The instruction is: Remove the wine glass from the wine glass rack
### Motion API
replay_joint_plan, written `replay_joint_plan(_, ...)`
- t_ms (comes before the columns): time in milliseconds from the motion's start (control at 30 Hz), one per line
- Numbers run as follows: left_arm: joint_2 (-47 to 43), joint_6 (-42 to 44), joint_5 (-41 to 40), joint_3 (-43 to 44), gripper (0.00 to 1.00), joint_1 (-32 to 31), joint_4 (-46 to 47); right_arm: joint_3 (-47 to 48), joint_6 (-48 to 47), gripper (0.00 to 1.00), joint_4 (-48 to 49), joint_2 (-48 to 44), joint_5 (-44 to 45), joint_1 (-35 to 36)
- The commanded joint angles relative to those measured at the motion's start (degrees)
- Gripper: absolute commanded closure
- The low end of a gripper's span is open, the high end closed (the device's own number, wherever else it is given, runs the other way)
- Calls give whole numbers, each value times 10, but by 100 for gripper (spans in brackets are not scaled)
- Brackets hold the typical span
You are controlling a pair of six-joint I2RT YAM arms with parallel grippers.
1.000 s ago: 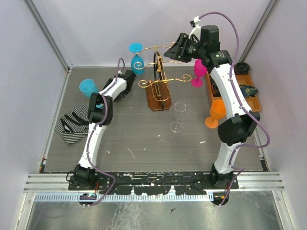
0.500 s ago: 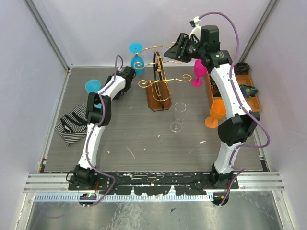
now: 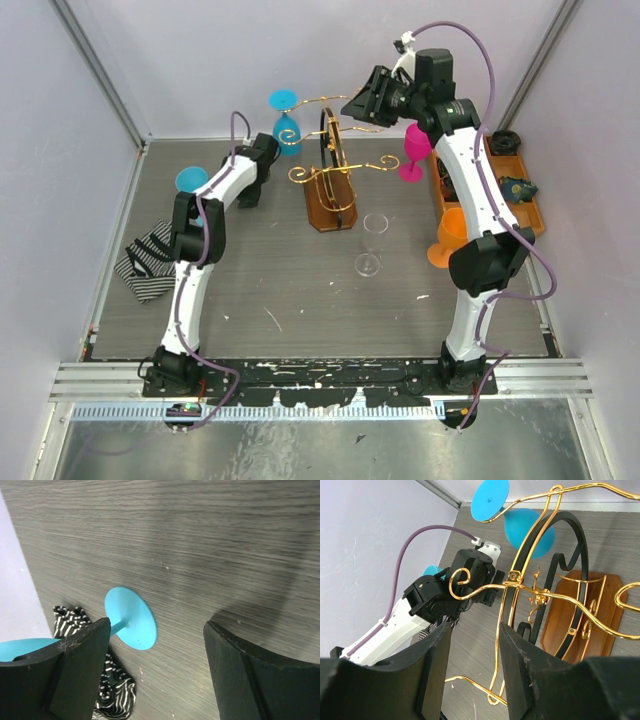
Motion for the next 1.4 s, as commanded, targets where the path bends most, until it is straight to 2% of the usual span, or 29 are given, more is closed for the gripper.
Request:
replay_joint_plan(0, -28, -29, 89, -16, 16, -2, 17, 25, 8, 51, 10, -24, 4, 3)
replay_joint_plan(200, -74, -44, 179, -28, 15, 13, 47, 2, 12, 52, 11, -51, 11, 4)
replay_joint_plan(400, -132, -93, 268, -74, 16, 48, 89, 3, 7, 52, 0, -66, 20, 4)
replay_joint_plan(533, -168, -102, 285, -78, 17, 62, 101, -1, 7, 52, -2, -71, 21, 3)
replay_joint_plan(800, -221, -109, 302, -3, 21, 87, 108, -3, 5, 52, -2, -75, 24, 3)
replay_joint_plan(967, -210, -131, 362, 82, 22, 102, 125, 2, 6, 52, -1, -66, 23, 4)
replay_joint_plan(1133, -215, -209, 445, 85, 23, 121, 201, 10, 6, 52, -1, -59, 23, 4)
replay_joint_plan(1233, -219, -261, 492, 71, 29, 132, 260, 14, 5, 52, -1, -55, 25, 4)
replay_joint_plan(1367, -162, -335, 578, 145, 32, 140, 273, 29, 10, 52, -2, -45, 25, 4)
